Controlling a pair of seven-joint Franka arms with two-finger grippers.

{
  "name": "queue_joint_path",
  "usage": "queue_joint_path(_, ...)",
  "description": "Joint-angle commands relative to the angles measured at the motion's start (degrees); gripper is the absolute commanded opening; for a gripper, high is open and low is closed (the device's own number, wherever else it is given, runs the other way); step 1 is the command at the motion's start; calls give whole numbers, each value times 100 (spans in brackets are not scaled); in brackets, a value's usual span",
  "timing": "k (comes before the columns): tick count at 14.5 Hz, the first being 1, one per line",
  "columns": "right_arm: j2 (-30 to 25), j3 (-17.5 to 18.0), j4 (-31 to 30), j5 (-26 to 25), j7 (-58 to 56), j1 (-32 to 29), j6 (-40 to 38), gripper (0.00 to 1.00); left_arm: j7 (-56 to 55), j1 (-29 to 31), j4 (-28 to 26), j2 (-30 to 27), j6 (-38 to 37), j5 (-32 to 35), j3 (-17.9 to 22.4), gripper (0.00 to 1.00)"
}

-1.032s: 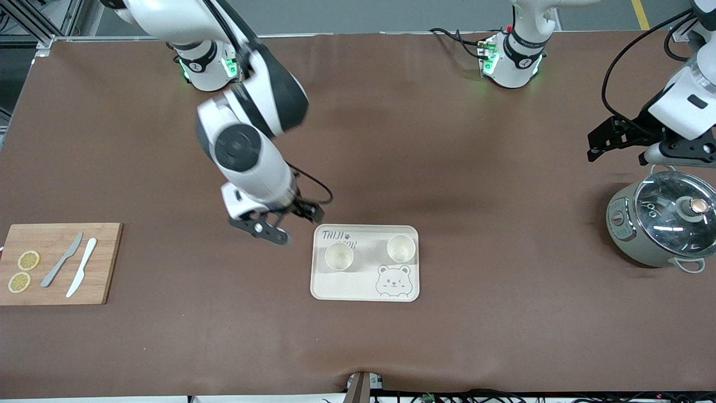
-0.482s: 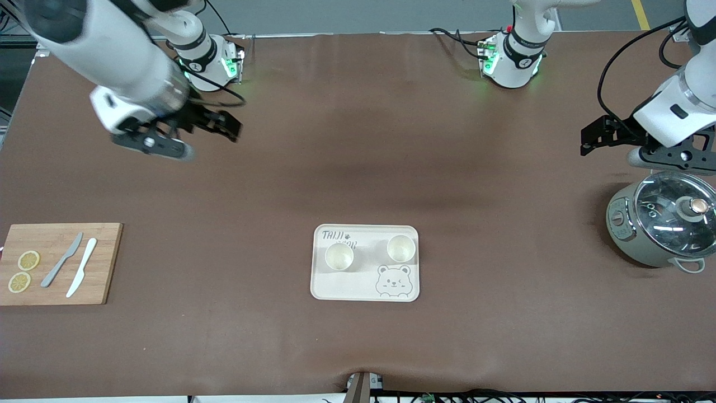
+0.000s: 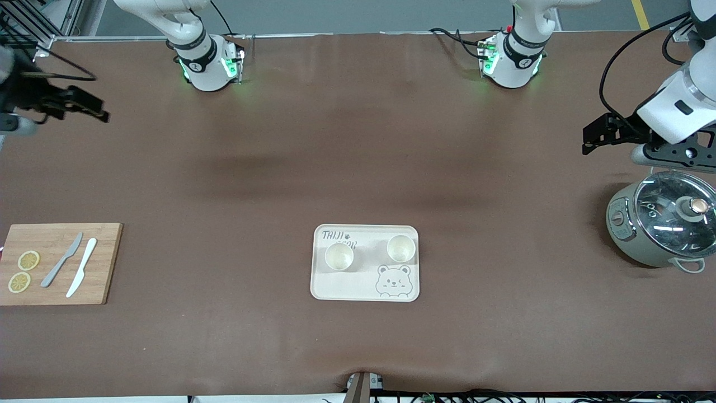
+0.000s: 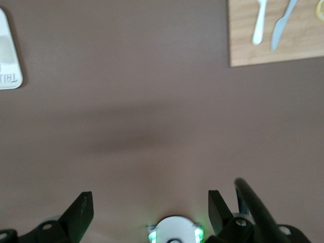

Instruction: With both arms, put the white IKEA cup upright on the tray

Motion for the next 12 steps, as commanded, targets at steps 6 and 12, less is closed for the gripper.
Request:
queue_joint_path(6,-84,149,-145,-283,-242,-199,153,100,41,-5,110,-5,-130,15,24,100)
queue_joint_path(12,-84,149,-163,-283,-233,-182,153,100,23,-5,101,-5,-130,-3,24,100)
